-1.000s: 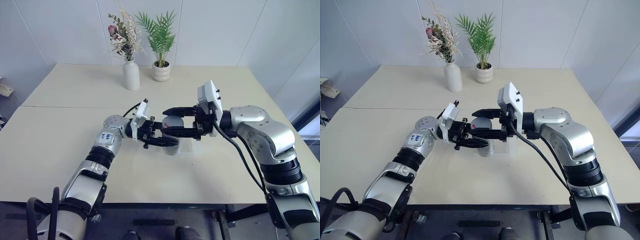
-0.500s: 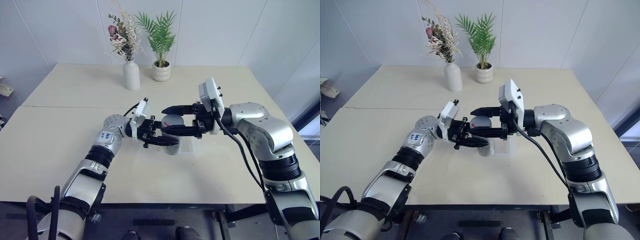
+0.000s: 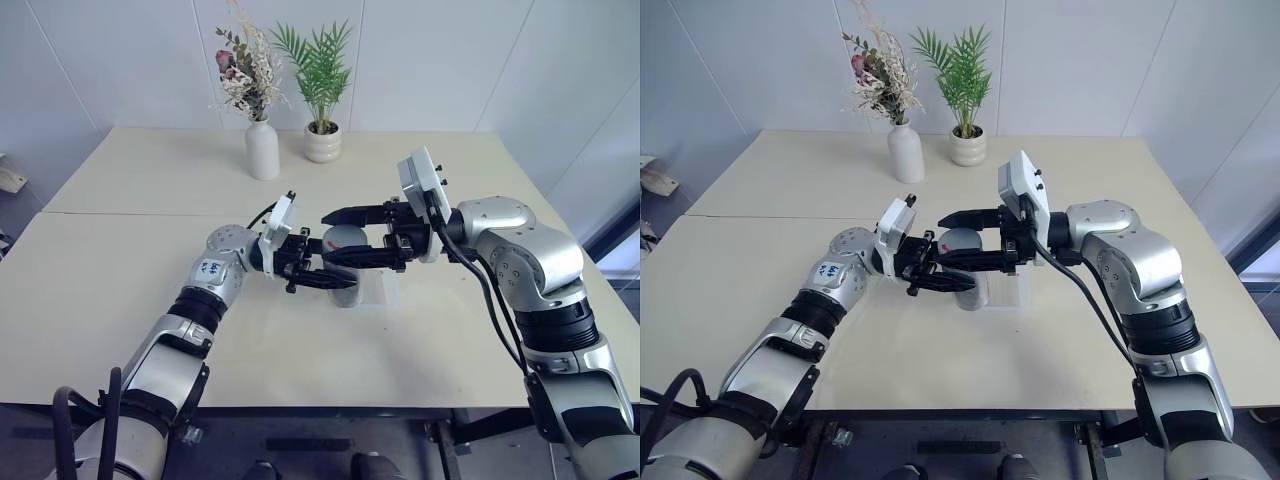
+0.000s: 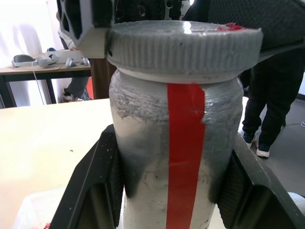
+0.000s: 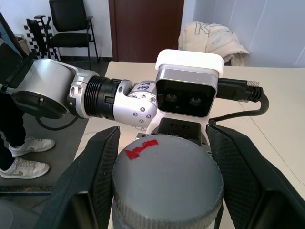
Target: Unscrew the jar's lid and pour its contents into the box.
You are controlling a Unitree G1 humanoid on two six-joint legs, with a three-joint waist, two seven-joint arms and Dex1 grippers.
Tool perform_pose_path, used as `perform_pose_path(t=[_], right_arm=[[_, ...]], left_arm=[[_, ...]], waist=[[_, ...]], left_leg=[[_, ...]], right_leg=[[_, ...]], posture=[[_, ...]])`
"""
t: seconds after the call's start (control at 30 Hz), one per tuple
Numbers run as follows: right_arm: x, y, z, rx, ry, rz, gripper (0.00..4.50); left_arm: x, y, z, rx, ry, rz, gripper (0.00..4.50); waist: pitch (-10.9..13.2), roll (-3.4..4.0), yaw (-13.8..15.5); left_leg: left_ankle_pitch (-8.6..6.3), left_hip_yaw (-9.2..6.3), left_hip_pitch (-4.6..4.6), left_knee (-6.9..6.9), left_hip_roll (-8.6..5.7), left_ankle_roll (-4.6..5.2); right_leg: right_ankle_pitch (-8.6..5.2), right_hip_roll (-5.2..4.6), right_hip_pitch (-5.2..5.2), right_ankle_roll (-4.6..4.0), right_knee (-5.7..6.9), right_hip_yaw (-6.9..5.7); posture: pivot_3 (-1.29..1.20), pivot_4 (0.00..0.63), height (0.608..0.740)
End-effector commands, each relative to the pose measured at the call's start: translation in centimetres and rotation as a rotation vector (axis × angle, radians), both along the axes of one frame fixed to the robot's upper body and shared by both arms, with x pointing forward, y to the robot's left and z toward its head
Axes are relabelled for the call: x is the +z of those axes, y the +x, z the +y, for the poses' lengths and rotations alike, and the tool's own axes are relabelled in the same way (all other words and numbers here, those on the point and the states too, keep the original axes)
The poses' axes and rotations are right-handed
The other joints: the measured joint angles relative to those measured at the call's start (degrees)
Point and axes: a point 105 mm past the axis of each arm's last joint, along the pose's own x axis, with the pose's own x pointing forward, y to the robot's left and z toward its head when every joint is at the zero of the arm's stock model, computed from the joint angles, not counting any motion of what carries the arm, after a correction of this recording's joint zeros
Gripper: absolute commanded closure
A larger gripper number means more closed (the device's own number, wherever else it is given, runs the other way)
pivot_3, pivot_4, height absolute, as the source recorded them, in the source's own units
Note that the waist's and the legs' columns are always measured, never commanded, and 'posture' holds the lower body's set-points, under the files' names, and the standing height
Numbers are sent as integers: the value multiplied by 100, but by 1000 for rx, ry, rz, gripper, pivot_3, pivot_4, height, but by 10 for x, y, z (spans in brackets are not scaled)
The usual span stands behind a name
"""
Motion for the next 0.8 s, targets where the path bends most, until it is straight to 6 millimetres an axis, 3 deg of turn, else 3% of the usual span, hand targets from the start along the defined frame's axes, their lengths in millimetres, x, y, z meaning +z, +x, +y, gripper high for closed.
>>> perform_pose_path(t=[0.03, 0.8], right_arm=[[65, -13, -10, -7, 159, -256, 1932], [75, -2, -14, -57, 151, -294, 1932]], left_arm=[[-42, -19, -4, -146, 177, 58, 2445], [-53, -22, -3, -158, 204, 60, 2445]], waist=[[0, 0, -1], [1, 1, -2]], left_leg=[[0, 0, 0, 0, 0, 0], [0, 1, -7, 0, 0, 0]], right_leg=[[0, 0, 0, 0, 0, 0], [0, 0, -9, 0, 3, 0]], posture=[[0, 150, 740], [0, 150, 740]])
